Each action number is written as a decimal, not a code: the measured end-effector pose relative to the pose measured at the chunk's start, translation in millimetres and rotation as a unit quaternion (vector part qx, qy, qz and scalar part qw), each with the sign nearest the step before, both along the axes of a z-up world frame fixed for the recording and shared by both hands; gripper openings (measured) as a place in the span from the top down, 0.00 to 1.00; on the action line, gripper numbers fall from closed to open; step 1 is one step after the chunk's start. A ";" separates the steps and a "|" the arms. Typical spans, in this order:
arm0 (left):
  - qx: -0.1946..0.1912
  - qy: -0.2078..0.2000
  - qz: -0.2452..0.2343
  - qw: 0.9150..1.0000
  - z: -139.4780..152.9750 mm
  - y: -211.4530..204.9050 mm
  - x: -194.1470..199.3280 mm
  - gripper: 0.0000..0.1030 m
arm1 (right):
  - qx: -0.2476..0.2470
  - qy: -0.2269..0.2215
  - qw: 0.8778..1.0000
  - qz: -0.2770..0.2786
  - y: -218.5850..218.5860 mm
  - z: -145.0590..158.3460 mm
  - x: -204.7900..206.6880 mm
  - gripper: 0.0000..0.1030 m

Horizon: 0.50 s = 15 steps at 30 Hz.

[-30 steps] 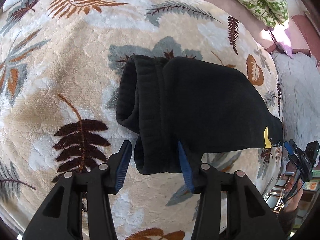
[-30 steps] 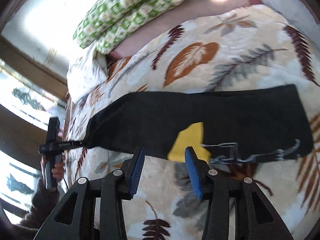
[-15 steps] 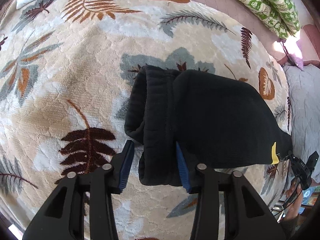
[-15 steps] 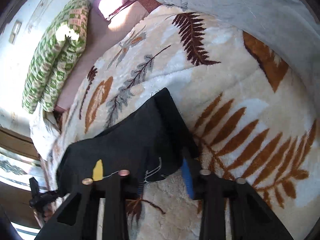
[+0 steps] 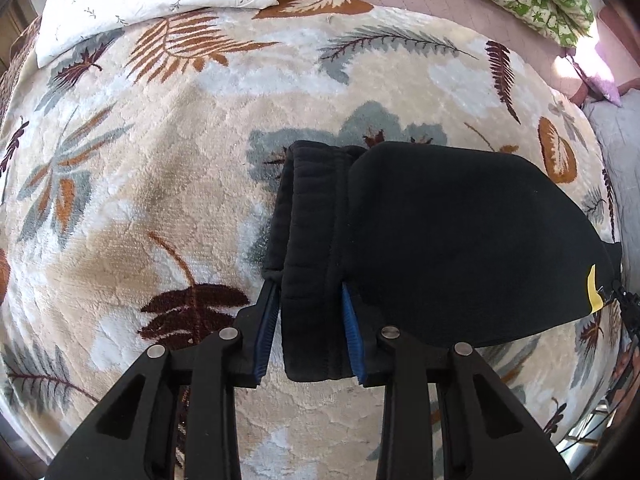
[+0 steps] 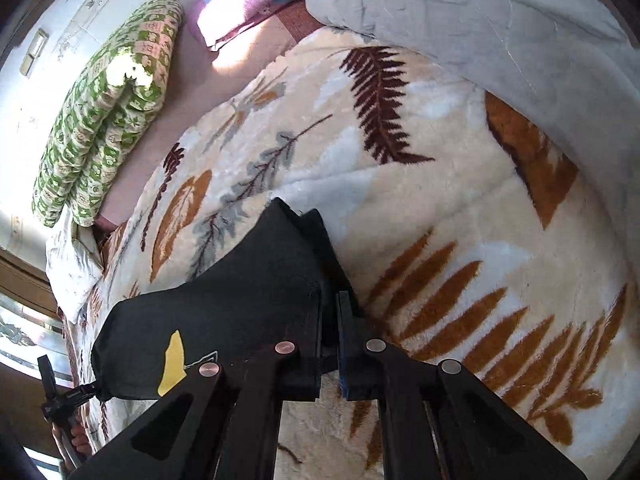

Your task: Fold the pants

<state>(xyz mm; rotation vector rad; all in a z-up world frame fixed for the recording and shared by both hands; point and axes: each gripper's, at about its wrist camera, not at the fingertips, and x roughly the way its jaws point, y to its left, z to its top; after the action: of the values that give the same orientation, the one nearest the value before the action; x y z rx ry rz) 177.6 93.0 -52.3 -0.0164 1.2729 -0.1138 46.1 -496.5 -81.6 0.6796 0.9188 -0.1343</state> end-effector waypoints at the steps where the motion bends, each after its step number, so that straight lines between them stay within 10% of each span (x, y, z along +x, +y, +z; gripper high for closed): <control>1: -0.008 0.006 0.010 1.000 -0.2 3.1 1.4 0.70 | -0.003 0.000 1.000 0.001 1.0 0.0 -0.3 0.95; 8: -0.104 0.027 0.078 0.991 22.6 41.1 -10.4 0.56 | 0.024 0.010 1.000 0.004 -2.5 16.5 -3.9 0.84; 15: -0.064 -0.020 0.115 0.991 51.7 36.9 -12.3 0.54 | 0.010 -0.040 0.999 0.001 -21.1 61.6 -10.7 0.64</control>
<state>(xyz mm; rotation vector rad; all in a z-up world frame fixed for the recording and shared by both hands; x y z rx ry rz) 165.3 129.9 -0.6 -0.2702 1.2135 0.0029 35.4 -517.6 -19.9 0.6979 0.8453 -0.0968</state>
